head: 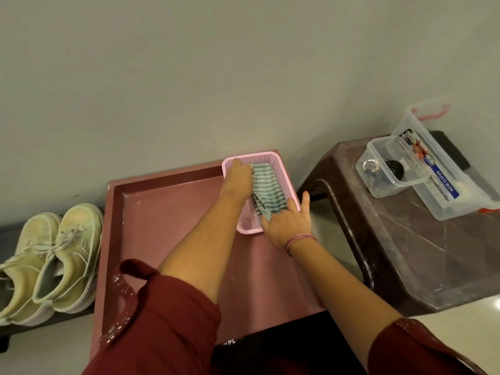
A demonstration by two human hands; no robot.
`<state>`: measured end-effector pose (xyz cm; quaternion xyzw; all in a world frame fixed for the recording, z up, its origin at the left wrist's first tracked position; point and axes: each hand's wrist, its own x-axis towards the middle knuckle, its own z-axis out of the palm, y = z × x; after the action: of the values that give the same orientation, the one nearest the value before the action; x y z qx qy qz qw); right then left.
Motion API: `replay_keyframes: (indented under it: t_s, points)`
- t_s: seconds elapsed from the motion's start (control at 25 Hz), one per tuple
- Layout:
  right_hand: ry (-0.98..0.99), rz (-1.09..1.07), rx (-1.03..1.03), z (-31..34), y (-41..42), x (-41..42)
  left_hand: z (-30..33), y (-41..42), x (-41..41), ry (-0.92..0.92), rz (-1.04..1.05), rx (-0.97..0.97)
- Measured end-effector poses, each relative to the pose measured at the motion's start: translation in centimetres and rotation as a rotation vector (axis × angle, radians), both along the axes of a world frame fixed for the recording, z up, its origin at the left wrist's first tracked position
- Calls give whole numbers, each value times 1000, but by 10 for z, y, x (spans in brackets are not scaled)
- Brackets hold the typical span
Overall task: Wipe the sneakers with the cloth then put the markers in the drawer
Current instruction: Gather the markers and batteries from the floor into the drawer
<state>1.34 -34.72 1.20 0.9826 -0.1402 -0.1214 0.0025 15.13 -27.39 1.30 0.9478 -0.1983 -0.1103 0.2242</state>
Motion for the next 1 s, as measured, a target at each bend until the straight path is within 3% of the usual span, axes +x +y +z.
replay_keyframes:
  t_s: [0.2,0.44,1.0]
  points:
    - [-135,-50,94,29,-11,-24,42,65,-40,-52,193,-301]
    - [-278,-232,375,68,12,-89,70,144,-133,-27,387,-399]
    - [-164,-256,821,69,107,-216,106,248,-290,92,499,-699]
